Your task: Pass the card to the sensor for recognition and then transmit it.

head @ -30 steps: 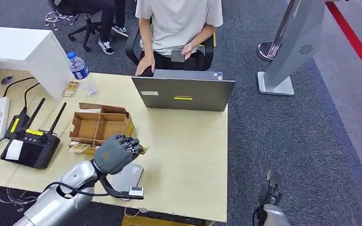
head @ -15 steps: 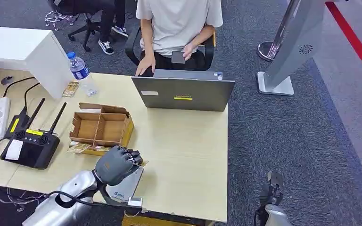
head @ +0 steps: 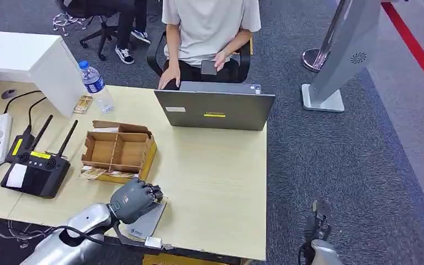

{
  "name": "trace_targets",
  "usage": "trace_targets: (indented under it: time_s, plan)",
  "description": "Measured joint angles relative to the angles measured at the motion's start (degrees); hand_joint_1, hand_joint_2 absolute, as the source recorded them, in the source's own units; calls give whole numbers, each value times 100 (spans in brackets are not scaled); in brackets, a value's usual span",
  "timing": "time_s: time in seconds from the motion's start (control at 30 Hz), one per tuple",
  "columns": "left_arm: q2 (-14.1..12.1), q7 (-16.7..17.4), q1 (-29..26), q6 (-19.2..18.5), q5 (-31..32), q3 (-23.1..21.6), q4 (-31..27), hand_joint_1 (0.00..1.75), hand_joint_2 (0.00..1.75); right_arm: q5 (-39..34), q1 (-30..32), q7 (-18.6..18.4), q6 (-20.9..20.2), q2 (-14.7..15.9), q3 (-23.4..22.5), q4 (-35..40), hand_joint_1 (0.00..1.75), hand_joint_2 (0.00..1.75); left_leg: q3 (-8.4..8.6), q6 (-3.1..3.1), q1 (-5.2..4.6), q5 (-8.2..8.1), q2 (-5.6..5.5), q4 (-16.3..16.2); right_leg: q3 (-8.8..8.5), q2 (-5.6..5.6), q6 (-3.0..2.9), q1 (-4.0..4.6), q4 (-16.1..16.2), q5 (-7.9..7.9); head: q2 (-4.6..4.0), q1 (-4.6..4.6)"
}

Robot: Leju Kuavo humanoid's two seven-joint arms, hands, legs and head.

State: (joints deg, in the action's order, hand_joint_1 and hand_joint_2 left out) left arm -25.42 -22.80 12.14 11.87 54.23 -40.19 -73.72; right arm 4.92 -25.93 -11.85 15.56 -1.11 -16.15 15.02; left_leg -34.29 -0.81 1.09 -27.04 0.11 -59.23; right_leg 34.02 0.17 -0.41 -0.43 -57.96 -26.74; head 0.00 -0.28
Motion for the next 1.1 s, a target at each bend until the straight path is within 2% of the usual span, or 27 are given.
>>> trace_targets:
  time_s: [0.37,0.43,0.5,0.53,0.67,0.93,0.97,1.1]
  plan:
    - [15,162,12,1,54,0,131,175,175,22,-2,-59,-15,0,22,15,0,0,1,0,0,0,-2,-1,0,-2,0,0,0,0,0,0]
    - [59,169,56,252,79,0,157,175,175,22,-2,-59,-17,0,44,24,0,0,3,1,0,2,-2,-2,2,-1,0,0,1,1,0,0]
    - [227,151,192,851,9,20,166,175,175,44,-2,-59,-24,0,59,24,0,0,0,2,0,4,-11,-3,1,-16,1,0,1,1,0,0]
    - [337,160,307,1005,-24,37,166,175,175,59,-5,-59,-20,0,65,26,0,0,-3,7,-1,8,-20,-3,-3,-27,1,0,1,1,0,0]
    - [673,221,668,1064,-57,63,166,175,175,109,-42,-59,-9,-24,103,26,0,0,-2,8,-1,9,-15,-2,-8,-22,0,0,1,5,0,0]
    - [824,223,731,1080,-61,111,166,175,175,109,-42,-59,-9,-26,114,26,0,0,-2,7,-1,8,-18,-1,-3,-22,-1,0,0,3,0,0]
    - [839,221,731,1141,-74,116,166,175,175,109,-42,-59,-9,-28,114,26,0,0,-2,7,-1,8,-17,-1,-2,-22,-1,0,0,3,0,0]
    - [1171,347,1010,2004,-120,321,166,175,175,138,-103,-155,146,-100,127,26,0,0,-9,14,0,15,-22,-3,0,-31,0,1,0,4,0,2]
